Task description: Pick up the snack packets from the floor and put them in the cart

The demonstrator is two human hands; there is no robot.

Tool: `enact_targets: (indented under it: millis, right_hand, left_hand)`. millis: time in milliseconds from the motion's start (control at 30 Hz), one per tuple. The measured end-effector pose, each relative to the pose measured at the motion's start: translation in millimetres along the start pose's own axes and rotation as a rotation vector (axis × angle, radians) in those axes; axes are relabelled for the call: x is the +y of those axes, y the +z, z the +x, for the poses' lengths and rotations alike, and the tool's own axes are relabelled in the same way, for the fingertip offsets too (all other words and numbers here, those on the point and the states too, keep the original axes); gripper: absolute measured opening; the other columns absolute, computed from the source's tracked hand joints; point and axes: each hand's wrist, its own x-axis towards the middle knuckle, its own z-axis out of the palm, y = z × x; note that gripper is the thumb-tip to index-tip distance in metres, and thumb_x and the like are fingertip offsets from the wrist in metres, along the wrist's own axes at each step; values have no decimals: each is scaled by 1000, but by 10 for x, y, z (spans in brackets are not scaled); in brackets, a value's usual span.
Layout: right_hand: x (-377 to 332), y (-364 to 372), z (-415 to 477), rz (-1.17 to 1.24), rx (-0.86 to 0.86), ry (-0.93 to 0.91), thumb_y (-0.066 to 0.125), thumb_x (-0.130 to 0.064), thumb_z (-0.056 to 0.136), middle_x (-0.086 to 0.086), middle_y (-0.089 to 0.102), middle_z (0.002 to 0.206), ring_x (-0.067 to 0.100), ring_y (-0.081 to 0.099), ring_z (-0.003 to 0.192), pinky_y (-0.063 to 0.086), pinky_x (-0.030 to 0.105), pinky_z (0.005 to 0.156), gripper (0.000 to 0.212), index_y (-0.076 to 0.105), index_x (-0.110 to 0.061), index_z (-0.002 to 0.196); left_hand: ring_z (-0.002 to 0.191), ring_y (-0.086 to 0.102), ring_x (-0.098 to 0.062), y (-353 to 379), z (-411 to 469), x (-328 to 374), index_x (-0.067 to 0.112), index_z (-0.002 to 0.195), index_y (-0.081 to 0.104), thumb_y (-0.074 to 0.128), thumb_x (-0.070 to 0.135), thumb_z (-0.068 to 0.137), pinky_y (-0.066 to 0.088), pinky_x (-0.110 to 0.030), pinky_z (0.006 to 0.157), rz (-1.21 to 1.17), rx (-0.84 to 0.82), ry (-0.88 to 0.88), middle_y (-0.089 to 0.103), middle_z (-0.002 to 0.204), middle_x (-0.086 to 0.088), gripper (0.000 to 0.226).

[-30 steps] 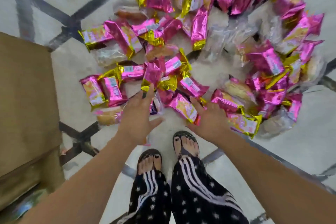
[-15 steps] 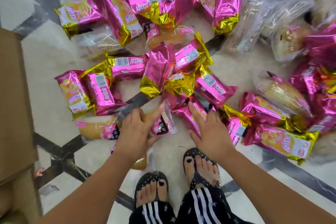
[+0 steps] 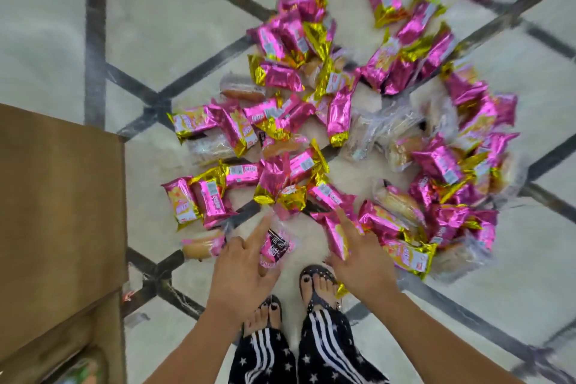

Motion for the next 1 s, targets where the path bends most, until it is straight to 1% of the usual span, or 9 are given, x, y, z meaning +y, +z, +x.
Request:
enact_targets:
  millis: [67,133,267,367,433,567,633,800,1000]
  right_hand:
    - [-116,-348,-186,-3,-3,19,54,-47,93,8,46,106,15,42,60,41,29,58,83,-6,-51,150]
    - [-243,-690,-389,14,22,17,53,-45,93,16,48,126,16,47,61,47,30,65,82,-6,-52,149]
    - [-536,-1424,-882,49,85,-20,55,-43,92,18,46,133,21,60,70,54,31,65,84,-11,-55,143]
    - [-713,-1940,-1345,20,112,-23,54,-48,93,21,36,148,18,61,66,50,26,60,82,-10,-54,144]
    - [-806,-2265,-1707,32,146,-41,54,-50,92,21,37,146,12,51,57,48,26,59,82,-9,-56,145]
    - [-973,-2874,-2552,62,227,-84,56,-48,92,13,48,127,1,35,57,32,20,48,84,-13,-58,139]
    - [-1031,-3102,-2949,100,278,-89,57,-48,91,11,45,132,6,42,61,35,21,51,85,-14,-62,134]
    - [-1098,-3327,-3752,228,353,-53,60,-49,89,11,42,142,26,57,110,48,34,83,86,-5,-65,142]
    - [-1083,-3163,-4441,388,446,35,63,-49,87,6,53,110,23,54,98,45,34,78,84,0,-64,141]
  left_hand:
    - [78,64,-15,-406,-91,155,57,142,-27,43,69,89,50,-34,78,-18,-123,-78,51,132,-16,89]
    - [81,59,-11,-811,-177,331,59,133,-36,50,66,89,49,-30,76,21,-180,-123,48,133,-10,97]
    - [84,55,-16,-1616,-353,725,62,134,-33,56,62,88,52,-34,73,-8,-115,-129,50,112,-5,100]
    - [66,46,-4,-2230,-576,1079,53,145,-21,59,57,89,44,-30,64,-71,-56,-175,53,116,-10,98]
    - [58,34,2,-2623,-762,1313,48,151,-14,61,56,89,38,-28,62,-93,-12,-192,52,124,-14,97]
    - [75,54,-18,-3302,-1230,1726,56,142,-20,59,58,88,42,-30,63,-95,39,-128,50,118,-11,96]
    - [76,57,-19,-3572,-1451,1916,58,140,-22,59,58,87,49,-32,65,-97,44,-122,51,113,-9,96]
    - [62,47,-4,-4017,-2031,2222,60,138,-22,56,61,87,45,-27,63,-76,34,-108,54,119,-9,93]
    - [82,59,-18,-4281,-2628,2262,65,133,-27,55,65,85,41,-29,65,-87,62,-108,55,120,-11,95]
